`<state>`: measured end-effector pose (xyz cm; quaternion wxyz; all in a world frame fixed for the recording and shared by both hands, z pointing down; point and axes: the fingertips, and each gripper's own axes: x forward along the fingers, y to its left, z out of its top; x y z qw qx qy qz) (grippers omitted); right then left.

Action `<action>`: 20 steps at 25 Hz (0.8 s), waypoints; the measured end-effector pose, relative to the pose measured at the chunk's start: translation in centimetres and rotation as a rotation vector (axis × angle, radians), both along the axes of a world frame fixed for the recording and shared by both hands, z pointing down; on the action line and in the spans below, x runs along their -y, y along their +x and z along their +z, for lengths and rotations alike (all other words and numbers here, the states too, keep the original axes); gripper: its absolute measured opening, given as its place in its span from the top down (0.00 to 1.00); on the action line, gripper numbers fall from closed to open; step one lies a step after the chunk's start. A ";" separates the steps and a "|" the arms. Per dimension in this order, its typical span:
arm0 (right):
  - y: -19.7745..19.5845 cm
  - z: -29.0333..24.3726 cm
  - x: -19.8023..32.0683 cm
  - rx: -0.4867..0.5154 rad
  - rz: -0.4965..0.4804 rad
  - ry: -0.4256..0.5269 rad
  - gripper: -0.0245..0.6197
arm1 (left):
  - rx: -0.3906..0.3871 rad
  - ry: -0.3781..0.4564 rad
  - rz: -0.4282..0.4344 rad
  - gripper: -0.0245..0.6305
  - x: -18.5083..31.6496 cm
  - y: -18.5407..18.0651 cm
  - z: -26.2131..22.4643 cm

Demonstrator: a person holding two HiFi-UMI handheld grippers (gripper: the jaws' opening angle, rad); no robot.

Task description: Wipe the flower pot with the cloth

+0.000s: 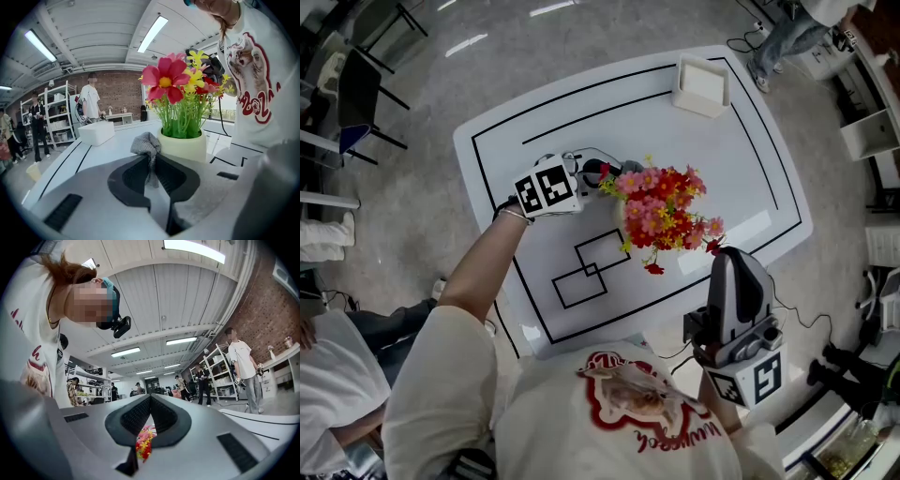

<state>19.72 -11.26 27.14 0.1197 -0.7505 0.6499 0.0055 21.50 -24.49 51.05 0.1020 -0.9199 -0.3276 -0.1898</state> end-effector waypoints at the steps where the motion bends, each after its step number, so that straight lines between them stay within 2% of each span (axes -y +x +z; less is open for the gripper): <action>1: -0.1 -0.1 -0.1 -0.002 0.001 0.001 0.97 | 0.000 0.001 -0.005 0.90 0.0 0.0 0.0; 20: -2.0 -0.5 -1.4 -0.008 -0.020 0.010 0.97 | 0.002 -0.009 -0.124 0.90 0.3 -1.7 -0.1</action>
